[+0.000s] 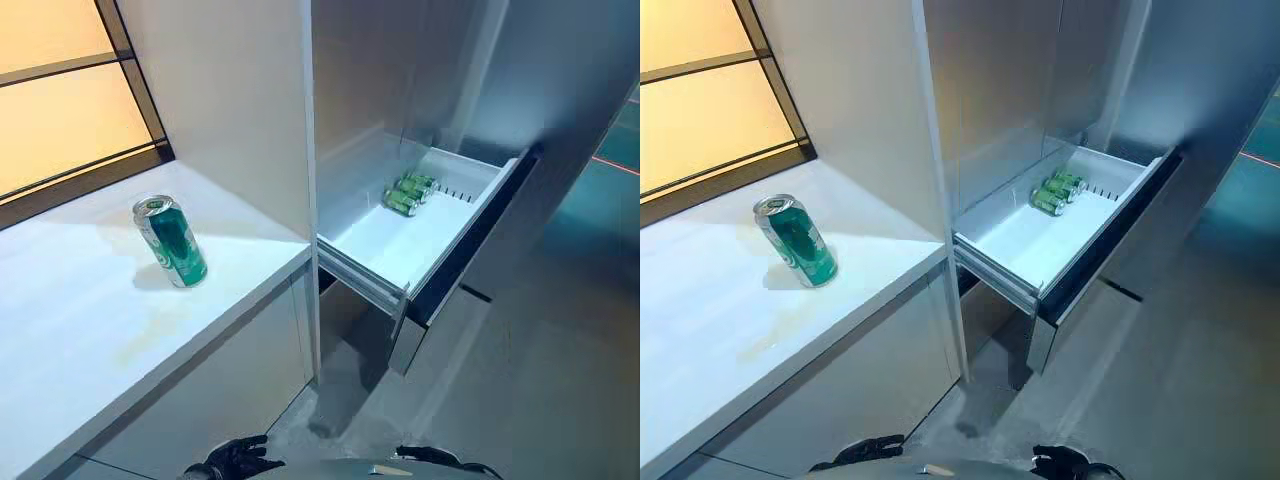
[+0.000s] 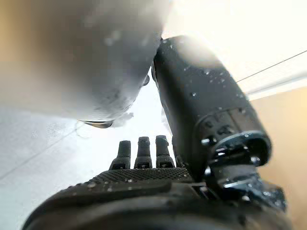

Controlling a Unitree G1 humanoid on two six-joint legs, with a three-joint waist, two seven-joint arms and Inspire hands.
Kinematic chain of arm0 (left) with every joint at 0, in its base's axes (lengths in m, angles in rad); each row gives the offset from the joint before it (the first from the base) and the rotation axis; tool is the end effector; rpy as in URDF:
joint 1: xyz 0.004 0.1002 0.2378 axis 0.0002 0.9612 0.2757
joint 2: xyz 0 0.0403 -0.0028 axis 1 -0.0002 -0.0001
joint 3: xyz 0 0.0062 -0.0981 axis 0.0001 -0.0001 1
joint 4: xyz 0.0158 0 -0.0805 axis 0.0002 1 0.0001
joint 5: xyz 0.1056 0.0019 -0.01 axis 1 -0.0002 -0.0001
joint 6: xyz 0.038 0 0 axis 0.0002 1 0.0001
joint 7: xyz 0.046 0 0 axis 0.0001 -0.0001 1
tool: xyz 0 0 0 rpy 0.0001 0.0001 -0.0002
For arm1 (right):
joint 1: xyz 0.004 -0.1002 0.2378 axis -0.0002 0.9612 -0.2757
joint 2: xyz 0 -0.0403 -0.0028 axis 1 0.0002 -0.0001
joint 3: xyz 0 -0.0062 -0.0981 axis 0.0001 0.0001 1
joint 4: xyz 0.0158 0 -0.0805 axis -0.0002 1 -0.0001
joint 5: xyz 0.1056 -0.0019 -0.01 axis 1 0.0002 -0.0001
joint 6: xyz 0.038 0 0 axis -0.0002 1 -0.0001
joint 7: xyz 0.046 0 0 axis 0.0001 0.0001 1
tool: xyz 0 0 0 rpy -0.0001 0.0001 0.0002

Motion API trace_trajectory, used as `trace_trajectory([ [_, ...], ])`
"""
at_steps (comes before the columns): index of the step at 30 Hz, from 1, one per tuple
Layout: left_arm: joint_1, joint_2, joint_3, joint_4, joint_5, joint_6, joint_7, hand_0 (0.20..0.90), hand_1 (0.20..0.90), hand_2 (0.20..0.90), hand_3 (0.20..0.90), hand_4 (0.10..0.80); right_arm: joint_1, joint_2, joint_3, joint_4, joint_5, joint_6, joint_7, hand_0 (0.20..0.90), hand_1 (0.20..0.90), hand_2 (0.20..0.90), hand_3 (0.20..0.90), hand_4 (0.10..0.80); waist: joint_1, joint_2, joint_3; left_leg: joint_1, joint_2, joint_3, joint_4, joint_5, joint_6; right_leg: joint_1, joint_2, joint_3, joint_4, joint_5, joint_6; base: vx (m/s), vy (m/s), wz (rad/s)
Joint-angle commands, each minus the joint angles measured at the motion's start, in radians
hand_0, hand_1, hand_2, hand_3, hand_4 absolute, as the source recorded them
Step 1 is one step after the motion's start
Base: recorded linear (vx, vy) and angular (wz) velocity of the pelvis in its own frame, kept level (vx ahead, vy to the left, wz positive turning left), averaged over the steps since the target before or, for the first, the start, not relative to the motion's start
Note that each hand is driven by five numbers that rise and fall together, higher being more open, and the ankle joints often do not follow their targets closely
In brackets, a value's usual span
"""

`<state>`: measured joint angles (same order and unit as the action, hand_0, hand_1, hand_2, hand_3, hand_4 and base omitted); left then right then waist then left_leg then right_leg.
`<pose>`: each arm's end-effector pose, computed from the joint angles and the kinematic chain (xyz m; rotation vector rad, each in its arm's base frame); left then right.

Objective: Put drinks into fridge and close the fridge

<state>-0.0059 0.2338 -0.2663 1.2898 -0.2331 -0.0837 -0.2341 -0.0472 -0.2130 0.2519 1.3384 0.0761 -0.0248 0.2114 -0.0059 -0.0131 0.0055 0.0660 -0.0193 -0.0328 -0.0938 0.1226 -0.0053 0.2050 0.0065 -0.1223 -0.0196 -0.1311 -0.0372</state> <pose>0.0671 0.2171 -0.1189 0.0320 1.2236 -0.1387 0.0715 -0.2125 -0.1202 -0.1544 1.3061 0.2072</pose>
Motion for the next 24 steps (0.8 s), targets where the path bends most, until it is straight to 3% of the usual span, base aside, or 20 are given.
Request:
trace_trajectory([
  [1, -0.025, -0.056, 0.006, 0.049, 0.031, -0.025, -0.033, 0.9, 0.9, 0.9, 0.9, 0.8, -0.031, 0.001, 0.002, 0.043, -0.023, -0.029, 0.025, 0.9, 0.9, 0.9, 0.9, 0.8, 0.015, 0.002, 0.022, 0.079, -0.026, 0.092, 0.015, -0.148, 0.039, -0.079, -0.031, -0.017, -0.038, 0.139, 0.071, 0.0, 0.0, 0.0],
  [11, -0.035, -0.06, 0.009, 0.049, -0.017, -0.042, -0.033, 0.9, 0.9, 0.9, 0.9, 0.8, -0.042, 0.003, 0.004, 0.051, -0.022, -0.03, 0.02, 0.9, 0.9, 0.9, 0.9, 0.8, 0.016, 0.007, 0.028, 0.073, -0.028, 0.092, 0.021, -0.148, 0.041, -0.086, -0.031, -0.016, -0.029, 0.135, 0.067, 0.0, 0.0, 0.0],
  [15, -0.042, -0.055, 0.02, 0.02, -0.087, -0.125, -0.111, 0.9, 0.9, 0.9, 0.9, 0.8, -0.049, -0.005, 0.002, 0.059, -0.027, -0.029, 0.021, 0.9, 0.9, 0.9, 0.9, 0.8, 0.015, 0.015, 0.032, 0.08, -0.029, 0.088, 0.019, -0.15, 0.04, -0.08, -0.031, -0.014, -0.03, 0.133, 0.066, 0.002, 0.008, 0.0],
  [18, -0.055, -0.047, -0.003, -0.05, -0.188, -0.151, -0.254, 0.9, 0.9, 0.9, 0.9, 0.8, -0.059, -0.021, -0.001, 0.059, -0.036, -0.02, 0.031, 0.9, 0.9, 0.9, 0.9, 0.8, 0.015, 0.024, 0.033, 0.084, -0.027, 0.09, 0.015, -0.15, 0.037, -0.077, -0.031, -0.015, -0.032, 0.132, 0.067, 0.0, 0.0, 0.0],
  [22, -0.078, -0.023, -0.075, -0.249, -0.292, -0.032, -0.509, 0.9, 0.9, 0.9, 0.9, 0.8, -0.07, -0.044, -0.009, 0.056, -0.052, -0.013, 0.049, 0.9, 0.9, 0.9, 0.9, 0.8, 0.016, 0.037, 0.031, 0.08, -0.024, 0.095, 0.012, -0.145, 0.034, -0.083, -0.031, -0.014, -0.03, 0.136, 0.07, 0.0, 0.0, 0.0],
  [24, -0.083, -0.012, -0.104, -0.336, -0.303, 0.028, -0.573, 0.9, 0.9, 0.9, 0.9, 0.8, -0.071, -0.049, -0.01, 0.055, -0.057, -0.014, 0.052, 0.9, 0.9, 0.9, 0.9, 0.8, 0.015, 0.043, 0.03, 0.078, -0.023, 0.096, 0.011, -0.143, 0.034, -0.087, -0.031, -0.013, -0.028, 0.137, 0.072, 0.0, 0.0, 0.0],
])
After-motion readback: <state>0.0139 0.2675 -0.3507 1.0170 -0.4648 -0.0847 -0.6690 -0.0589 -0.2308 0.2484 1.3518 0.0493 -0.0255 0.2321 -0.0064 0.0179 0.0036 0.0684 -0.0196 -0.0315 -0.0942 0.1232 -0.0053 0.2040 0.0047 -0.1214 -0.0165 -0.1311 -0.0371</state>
